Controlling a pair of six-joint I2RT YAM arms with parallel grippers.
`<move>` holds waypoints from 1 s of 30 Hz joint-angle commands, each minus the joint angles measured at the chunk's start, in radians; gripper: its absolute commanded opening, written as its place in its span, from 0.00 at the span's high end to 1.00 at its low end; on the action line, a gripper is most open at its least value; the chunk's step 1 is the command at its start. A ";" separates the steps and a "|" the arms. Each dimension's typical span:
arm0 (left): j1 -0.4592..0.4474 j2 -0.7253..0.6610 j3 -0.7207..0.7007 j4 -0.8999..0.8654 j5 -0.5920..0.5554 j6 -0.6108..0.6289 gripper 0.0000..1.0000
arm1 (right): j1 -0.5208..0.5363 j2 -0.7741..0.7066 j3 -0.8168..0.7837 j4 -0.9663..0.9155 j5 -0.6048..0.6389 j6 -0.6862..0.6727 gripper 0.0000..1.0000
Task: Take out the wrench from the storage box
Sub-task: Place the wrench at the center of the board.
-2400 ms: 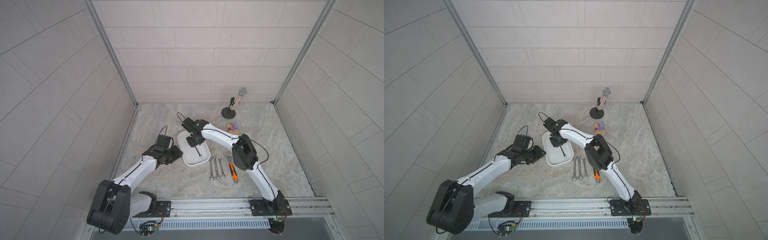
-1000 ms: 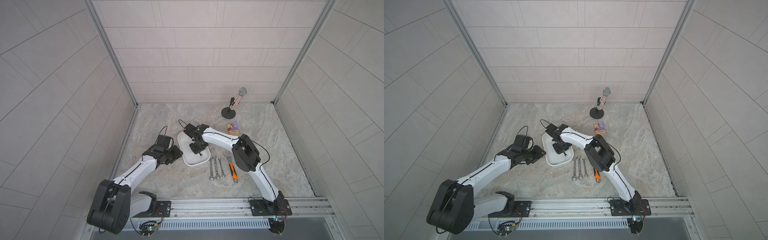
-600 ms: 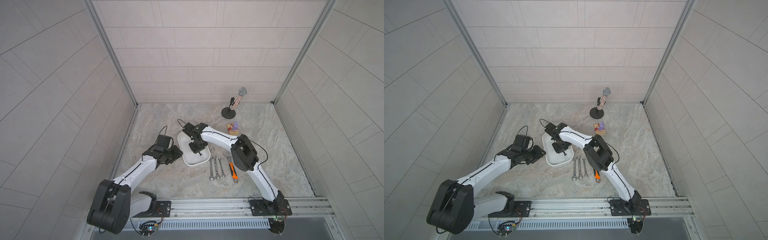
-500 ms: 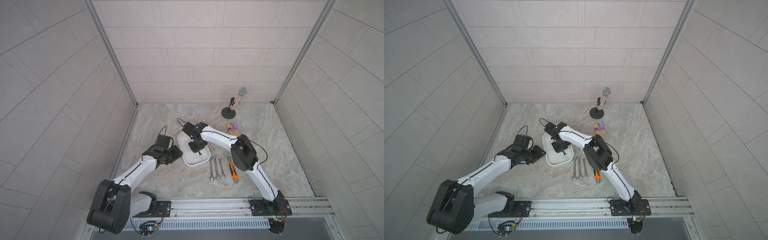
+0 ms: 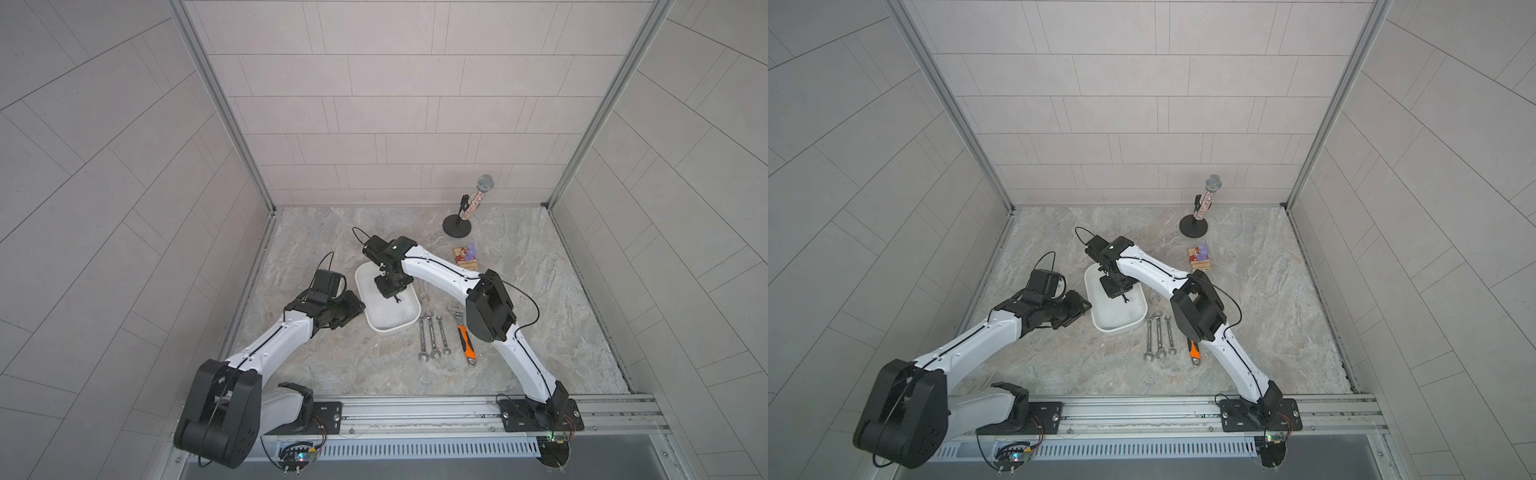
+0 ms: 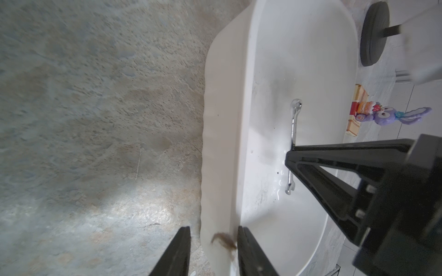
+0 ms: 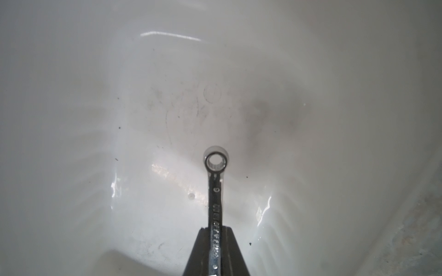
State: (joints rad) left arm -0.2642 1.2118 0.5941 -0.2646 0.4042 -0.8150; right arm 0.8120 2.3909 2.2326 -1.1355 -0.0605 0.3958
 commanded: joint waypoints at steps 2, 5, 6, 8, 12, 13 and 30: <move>0.008 -0.010 -0.008 -0.022 -0.007 0.007 0.62 | 0.007 -0.009 0.056 -0.081 0.036 -0.009 0.88; 0.011 -0.010 -0.008 -0.022 -0.007 0.007 0.62 | -0.001 -0.033 0.070 -0.103 0.049 -0.011 0.88; 0.010 -0.009 -0.008 -0.024 -0.007 0.007 0.62 | -0.006 -0.046 0.068 -0.108 0.050 -0.010 0.88; 0.012 -0.009 -0.008 -0.024 -0.005 0.007 0.62 | -0.017 -0.084 0.056 -0.118 0.061 -0.011 0.88; 0.013 -0.006 -0.006 -0.025 -0.005 0.007 0.62 | -0.049 -0.186 -0.023 -0.107 0.084 -0.011 0.88; 0.012 -0.006 -0.005 -0.025 -0.004 0.007 0.62 | -0.060 -0.213 -0.053 -0.098 0.086 -0.011 0.87; 0.027 0.030 0.005 -0.008 0.007 -0.006 0.59 | -0.273 -0.209 -0.325 0.118 0.055 -0.041 0.87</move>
State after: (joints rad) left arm -0.2451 1.2266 0.5945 -0.2581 0.4225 -0.8196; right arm 0.5404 2.1407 1.9171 -1.0538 0.0013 0.3702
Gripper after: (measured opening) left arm 0.410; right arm 0.128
